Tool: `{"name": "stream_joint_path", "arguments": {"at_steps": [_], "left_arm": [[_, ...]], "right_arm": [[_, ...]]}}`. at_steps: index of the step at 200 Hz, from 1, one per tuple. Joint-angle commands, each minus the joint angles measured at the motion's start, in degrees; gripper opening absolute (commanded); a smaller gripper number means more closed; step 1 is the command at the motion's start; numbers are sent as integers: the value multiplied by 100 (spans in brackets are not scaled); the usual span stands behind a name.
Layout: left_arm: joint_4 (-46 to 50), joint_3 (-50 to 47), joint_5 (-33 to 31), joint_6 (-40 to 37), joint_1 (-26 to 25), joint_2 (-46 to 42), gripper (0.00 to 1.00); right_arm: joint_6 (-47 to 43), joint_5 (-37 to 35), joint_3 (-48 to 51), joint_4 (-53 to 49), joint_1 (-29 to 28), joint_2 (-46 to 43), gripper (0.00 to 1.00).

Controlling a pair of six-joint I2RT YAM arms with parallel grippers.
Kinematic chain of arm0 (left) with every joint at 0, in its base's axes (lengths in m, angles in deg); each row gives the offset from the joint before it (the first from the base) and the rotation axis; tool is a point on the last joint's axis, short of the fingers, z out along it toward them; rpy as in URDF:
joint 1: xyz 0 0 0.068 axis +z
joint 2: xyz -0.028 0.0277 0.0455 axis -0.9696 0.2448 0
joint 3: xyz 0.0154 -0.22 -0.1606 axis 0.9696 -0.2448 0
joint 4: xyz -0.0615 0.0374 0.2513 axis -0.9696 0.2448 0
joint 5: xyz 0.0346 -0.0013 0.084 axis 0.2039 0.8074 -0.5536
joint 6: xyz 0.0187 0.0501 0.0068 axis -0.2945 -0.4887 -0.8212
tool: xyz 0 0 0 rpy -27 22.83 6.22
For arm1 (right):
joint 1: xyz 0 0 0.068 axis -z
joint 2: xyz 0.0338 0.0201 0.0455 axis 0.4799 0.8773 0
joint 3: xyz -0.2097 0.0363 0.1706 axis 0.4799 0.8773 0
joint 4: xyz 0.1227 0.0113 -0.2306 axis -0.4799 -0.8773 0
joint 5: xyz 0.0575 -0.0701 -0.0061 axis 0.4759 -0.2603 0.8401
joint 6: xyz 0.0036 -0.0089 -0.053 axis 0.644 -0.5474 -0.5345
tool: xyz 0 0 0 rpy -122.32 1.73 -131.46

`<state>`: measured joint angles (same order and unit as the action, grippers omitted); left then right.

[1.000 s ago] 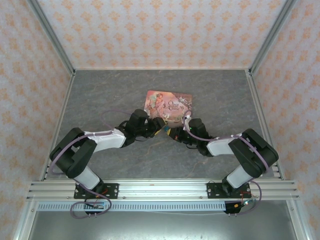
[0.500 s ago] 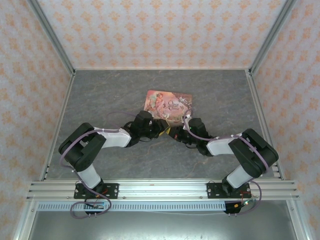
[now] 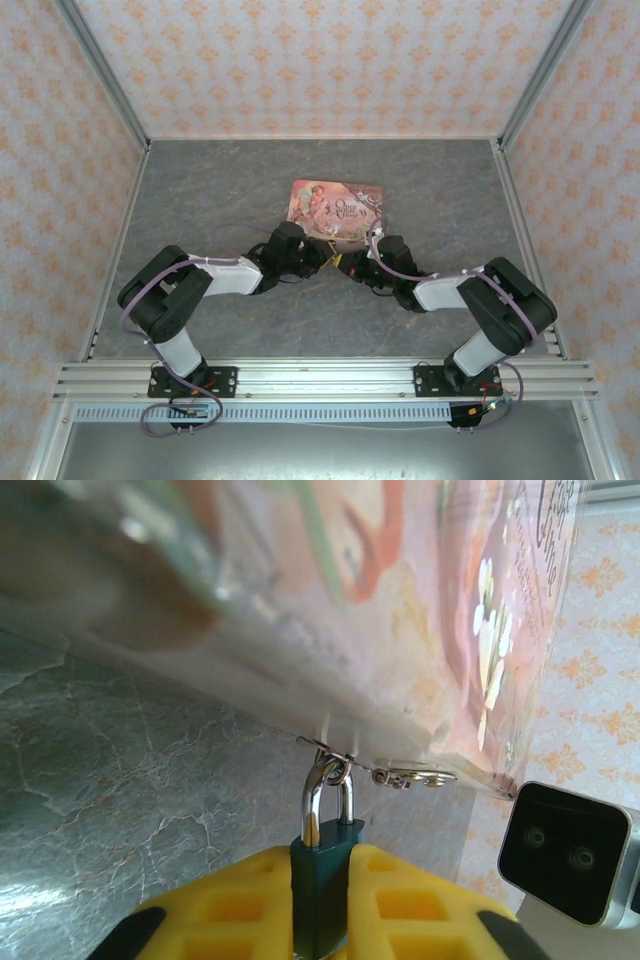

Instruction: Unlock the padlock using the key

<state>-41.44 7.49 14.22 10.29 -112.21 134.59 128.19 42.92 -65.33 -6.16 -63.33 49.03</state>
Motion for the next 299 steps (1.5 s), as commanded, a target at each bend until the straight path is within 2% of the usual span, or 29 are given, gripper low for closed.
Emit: {"name": "stream_joint_path", "arguments": {"at_steps": [1,36,80,116,150,160,180,200,223,249,299], "left_arm": [[107,5,-233,125,-32,-222,9],[156,29,-228,157,-40,-352,0],[464,106,-266,252,-46,-601,0],[690,197,-239,331,-53,-811,0],[873,292,-227,372,-62,-923,0],[901,304,-217,422,-64,-940,0],[913,345,-184,541,-63,-923,0],[947,390,-157,668,-62,-897,0],[957,389,-159,798,-70,-914,0],[955,401,-145,870,-73,-924,0],[960,444,-74,931,-79,-947,0]], "right_arm": [[-45,107,-89,43,-43,-103,0],[-470,-165,-102,-582,-41,-467,24],[-1519,-702,-257,-2152,-46,-1356,44],[-2925,-1293,-582,-3578,-41,-2550,47],[-4525,-1756,-907,-4291,-41,-3576,49],[-5048,-1683,-1002,-4392,-41,-3735,49],[-6363,-1077,-1171,-4680,-82,-3832,48],[-7519,-1130,-1240,-5004,-328,-3832,49],[-8673,-1815,-1095,-5025,-820,-3806,53],[-9679,-2787,-671,-4467,-1366,-3586,59],[-10328,-3845,-215,-2972,-2026,-2748,60]]}}
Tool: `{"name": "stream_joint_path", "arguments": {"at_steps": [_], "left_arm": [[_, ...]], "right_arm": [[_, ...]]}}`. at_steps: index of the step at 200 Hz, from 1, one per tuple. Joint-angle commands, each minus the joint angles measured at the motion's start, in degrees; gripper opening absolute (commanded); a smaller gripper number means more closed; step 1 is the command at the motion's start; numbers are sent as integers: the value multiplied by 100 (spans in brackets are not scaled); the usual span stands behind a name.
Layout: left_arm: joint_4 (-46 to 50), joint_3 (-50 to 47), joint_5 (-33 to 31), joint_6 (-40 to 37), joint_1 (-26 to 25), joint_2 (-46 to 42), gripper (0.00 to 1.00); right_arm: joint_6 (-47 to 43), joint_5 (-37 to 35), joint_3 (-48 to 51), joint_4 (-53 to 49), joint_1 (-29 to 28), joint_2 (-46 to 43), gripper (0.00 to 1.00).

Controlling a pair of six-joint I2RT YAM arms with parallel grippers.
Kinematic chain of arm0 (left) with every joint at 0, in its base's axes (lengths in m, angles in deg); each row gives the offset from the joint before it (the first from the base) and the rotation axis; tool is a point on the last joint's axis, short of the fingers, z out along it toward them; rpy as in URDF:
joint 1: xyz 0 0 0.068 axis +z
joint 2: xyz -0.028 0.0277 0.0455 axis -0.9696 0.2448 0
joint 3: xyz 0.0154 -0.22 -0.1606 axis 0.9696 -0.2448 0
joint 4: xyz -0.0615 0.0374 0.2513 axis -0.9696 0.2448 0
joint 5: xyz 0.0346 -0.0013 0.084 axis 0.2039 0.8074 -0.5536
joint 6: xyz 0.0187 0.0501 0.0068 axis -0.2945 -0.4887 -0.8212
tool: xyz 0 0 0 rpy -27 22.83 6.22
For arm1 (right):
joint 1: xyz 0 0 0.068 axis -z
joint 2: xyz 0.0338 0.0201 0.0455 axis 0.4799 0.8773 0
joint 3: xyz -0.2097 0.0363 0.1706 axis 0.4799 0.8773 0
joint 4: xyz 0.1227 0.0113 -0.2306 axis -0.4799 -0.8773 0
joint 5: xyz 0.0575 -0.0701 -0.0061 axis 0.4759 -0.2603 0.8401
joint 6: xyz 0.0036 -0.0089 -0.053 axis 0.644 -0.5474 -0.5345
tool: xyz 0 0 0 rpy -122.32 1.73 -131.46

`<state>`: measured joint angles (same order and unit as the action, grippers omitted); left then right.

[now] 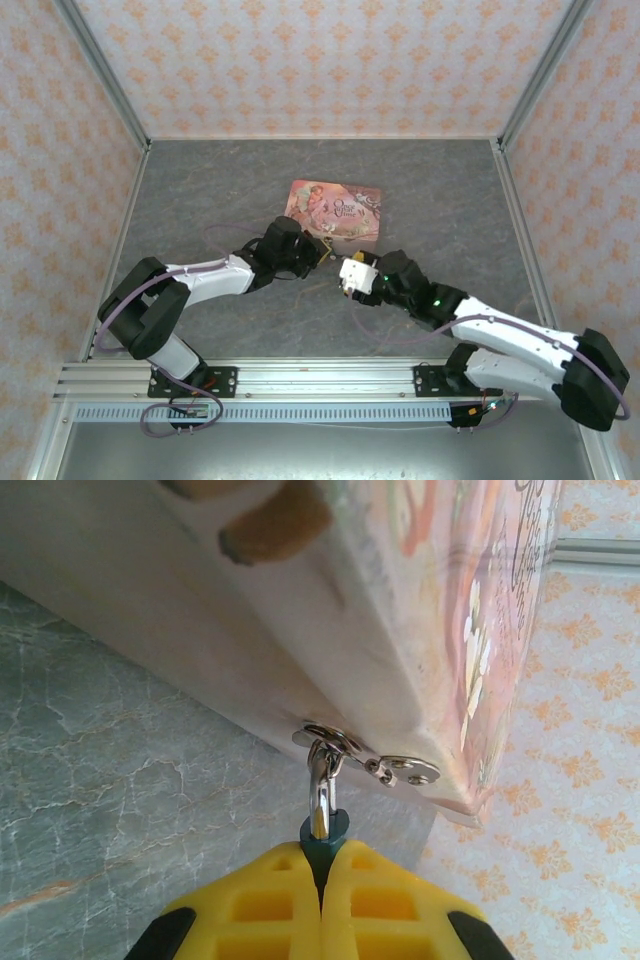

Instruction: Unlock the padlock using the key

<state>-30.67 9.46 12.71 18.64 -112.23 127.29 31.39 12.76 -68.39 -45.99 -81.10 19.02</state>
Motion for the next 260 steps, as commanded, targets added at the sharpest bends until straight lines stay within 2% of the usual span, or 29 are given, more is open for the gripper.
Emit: {"name": "stream_joint_path", "arguments": {"at_steps": [1,26,60,96,132,163,260], "left_arm": [[-112,248,77,96,-77,-218,0],[-62,260,73,87,-104,-263,0],[-38,283,76,87,-138,-290,0],[3,330,94,74,-182,-297,0],[14,368,129,54,-184,-264,0],[9,375,138,54,-179,-256,0],[15,374,160,61,-214,-246,0]], "right_arm": [[-650,-840,96,1052,-255,269,60],[-612,-908,206,1721,-294,597,59],[-447,-947,164,2031,-288,1001,57],[-277,-991,179,2371,-263,1301,48],[-153,-924,149,2369,-159,1493,36],[-87,-852,138,2315,-36,1525,31],[75,-679,26,2278,48,1670,25]]}}
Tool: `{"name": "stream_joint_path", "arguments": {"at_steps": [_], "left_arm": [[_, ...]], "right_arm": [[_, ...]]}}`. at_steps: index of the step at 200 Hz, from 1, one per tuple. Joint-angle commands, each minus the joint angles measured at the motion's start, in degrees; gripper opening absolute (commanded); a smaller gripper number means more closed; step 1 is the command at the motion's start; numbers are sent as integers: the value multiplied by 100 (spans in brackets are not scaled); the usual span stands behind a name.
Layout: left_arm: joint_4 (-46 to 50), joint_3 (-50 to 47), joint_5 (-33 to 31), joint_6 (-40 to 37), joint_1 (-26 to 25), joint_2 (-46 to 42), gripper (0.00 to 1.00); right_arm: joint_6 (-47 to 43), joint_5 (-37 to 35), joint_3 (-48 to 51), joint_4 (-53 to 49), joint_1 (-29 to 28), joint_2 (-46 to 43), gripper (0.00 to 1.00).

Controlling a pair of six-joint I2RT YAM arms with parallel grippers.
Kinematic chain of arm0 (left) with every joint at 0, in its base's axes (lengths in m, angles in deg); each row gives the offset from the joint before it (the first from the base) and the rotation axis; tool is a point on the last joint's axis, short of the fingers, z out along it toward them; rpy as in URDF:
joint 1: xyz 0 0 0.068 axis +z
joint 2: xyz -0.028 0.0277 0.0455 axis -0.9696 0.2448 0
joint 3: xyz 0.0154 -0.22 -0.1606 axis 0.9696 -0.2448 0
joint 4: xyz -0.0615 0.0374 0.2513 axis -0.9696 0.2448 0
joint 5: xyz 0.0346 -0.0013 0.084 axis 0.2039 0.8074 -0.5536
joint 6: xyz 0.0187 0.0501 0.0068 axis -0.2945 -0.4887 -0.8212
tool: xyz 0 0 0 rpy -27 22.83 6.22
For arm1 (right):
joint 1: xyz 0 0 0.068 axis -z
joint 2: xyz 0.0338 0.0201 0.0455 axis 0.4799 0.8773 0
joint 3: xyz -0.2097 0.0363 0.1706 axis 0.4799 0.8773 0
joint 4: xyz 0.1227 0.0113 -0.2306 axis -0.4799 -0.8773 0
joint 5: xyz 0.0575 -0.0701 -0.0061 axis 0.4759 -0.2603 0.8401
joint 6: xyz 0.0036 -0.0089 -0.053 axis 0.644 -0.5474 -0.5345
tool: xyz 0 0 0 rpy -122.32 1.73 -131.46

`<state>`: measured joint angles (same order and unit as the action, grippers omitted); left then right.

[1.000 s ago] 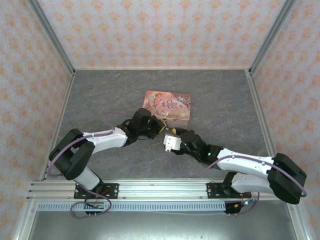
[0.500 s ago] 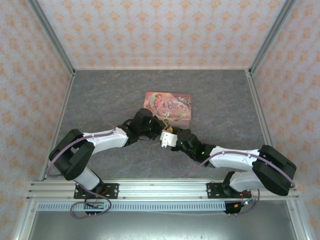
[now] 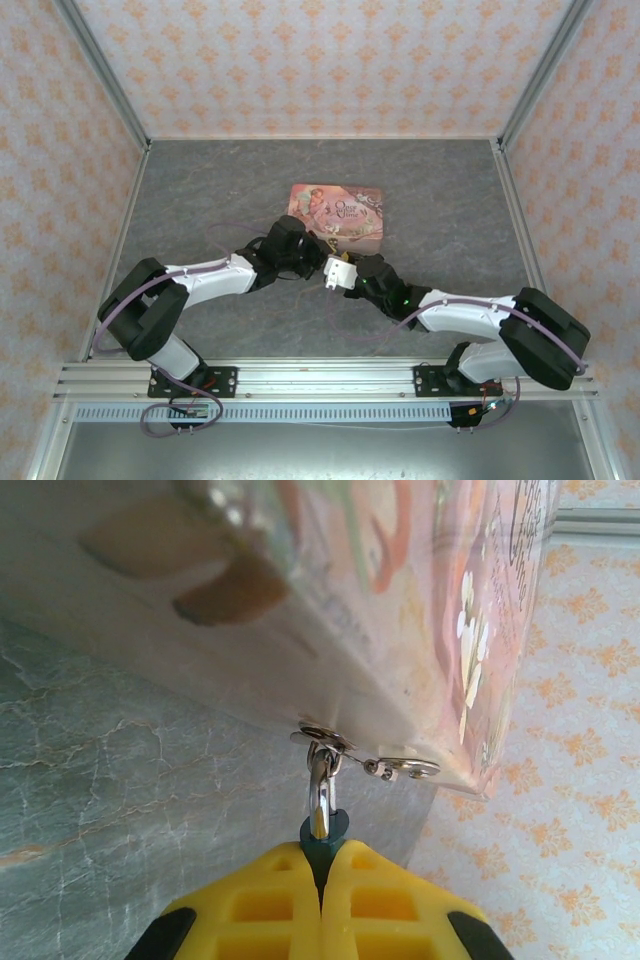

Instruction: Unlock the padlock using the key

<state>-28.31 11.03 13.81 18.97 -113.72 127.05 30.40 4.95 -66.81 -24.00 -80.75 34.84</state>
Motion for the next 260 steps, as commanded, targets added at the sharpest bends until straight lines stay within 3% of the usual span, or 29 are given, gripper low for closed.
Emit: {"name": "stream_joint_path", "arguments": {"at_steps": [1,143,222,260], "left_arm": [[-220,220,49,28,-63,-222,0],[-233,231,97,28,-69,-178,0],[-247,205,84,36,-105,-195,0],[-248,198,73,37,-122,-195,0]], "right_arm": [[175,103,-133,80,13,89,25],[420,69,-266,519,25,371,16],[676,-68,-178,931,22,469,20],[1022,16,-152,1095,85,511,16]]}}
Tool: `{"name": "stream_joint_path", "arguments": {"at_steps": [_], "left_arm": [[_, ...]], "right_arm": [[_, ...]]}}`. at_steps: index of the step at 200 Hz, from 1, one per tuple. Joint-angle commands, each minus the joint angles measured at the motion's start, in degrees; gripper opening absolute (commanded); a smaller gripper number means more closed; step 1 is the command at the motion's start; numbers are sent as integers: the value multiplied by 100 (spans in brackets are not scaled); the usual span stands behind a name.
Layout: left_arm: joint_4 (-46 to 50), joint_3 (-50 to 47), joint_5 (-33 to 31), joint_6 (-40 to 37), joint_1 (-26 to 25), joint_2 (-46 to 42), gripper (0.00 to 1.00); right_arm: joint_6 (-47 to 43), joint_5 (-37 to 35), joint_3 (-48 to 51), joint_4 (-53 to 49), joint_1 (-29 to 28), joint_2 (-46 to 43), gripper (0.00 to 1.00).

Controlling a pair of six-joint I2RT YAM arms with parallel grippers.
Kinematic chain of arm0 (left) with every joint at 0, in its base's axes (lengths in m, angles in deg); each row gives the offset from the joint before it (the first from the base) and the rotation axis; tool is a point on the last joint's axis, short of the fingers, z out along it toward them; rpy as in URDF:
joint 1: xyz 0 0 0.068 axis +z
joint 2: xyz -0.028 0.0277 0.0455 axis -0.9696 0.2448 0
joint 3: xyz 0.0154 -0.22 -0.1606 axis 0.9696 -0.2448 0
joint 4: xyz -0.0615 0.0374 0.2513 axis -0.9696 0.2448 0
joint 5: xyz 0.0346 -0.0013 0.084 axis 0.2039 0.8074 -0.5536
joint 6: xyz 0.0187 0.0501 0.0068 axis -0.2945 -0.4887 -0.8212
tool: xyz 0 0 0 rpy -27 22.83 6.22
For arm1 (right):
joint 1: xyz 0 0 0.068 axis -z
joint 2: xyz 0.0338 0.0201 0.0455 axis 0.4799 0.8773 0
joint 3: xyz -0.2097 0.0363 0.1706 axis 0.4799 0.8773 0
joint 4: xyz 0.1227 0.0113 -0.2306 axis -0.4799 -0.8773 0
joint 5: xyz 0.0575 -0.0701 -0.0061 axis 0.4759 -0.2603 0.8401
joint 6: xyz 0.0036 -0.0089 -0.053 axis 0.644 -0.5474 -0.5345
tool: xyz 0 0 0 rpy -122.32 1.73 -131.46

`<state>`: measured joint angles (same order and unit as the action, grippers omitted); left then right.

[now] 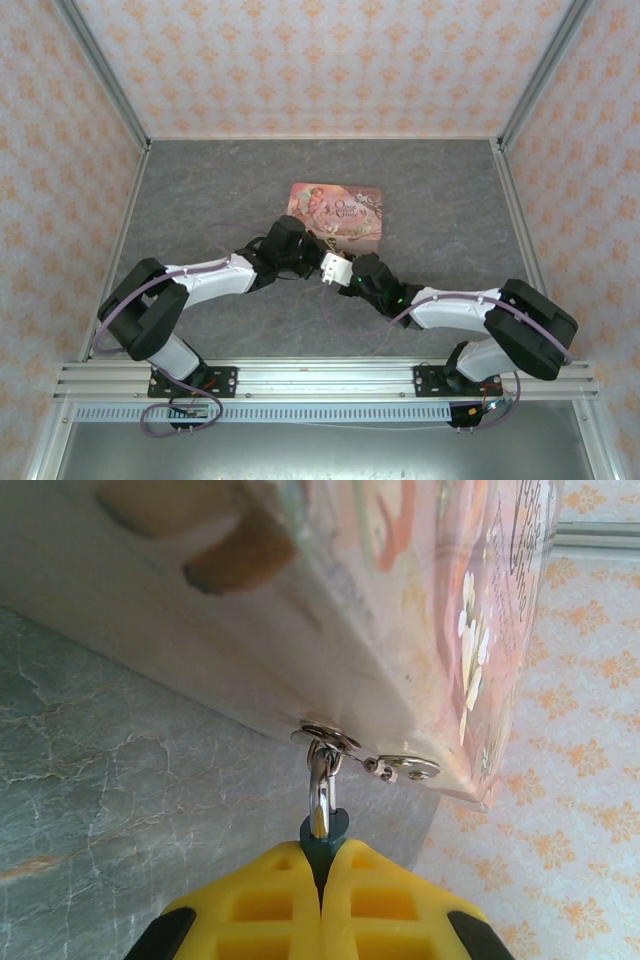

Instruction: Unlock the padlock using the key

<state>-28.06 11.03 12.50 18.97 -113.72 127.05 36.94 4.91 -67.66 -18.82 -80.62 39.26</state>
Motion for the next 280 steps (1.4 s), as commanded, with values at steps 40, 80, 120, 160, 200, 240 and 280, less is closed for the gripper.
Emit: {"name": "stream_joint_path", "arguments": {"at_steps": [40,80,120,160,200,240,280], "left_arm": [[-269,205,204,39,-131,-188,0],[-269,207,195,46,-140,-187,0],[-276,211,206,55,-134,-193,0],[-269,210,205,65,-146,-203,0],[-270,196,191,63,-149,-205,0],[-247,184,171,38,-149,-195,0],[-216,56,1,2,-144,-165,0]], "right_arm": [[711,40,-71,620,105,169,3],[1382,103,-91,598,168,222,0],[2174,214,59,994,257,371,0],[2831,247,219,1546,289,625,0],[3346,447,233,1866,343,802,0],[3299,505,178,1733,345,841,0],[2937,418,273,939,343,366,30]]}}
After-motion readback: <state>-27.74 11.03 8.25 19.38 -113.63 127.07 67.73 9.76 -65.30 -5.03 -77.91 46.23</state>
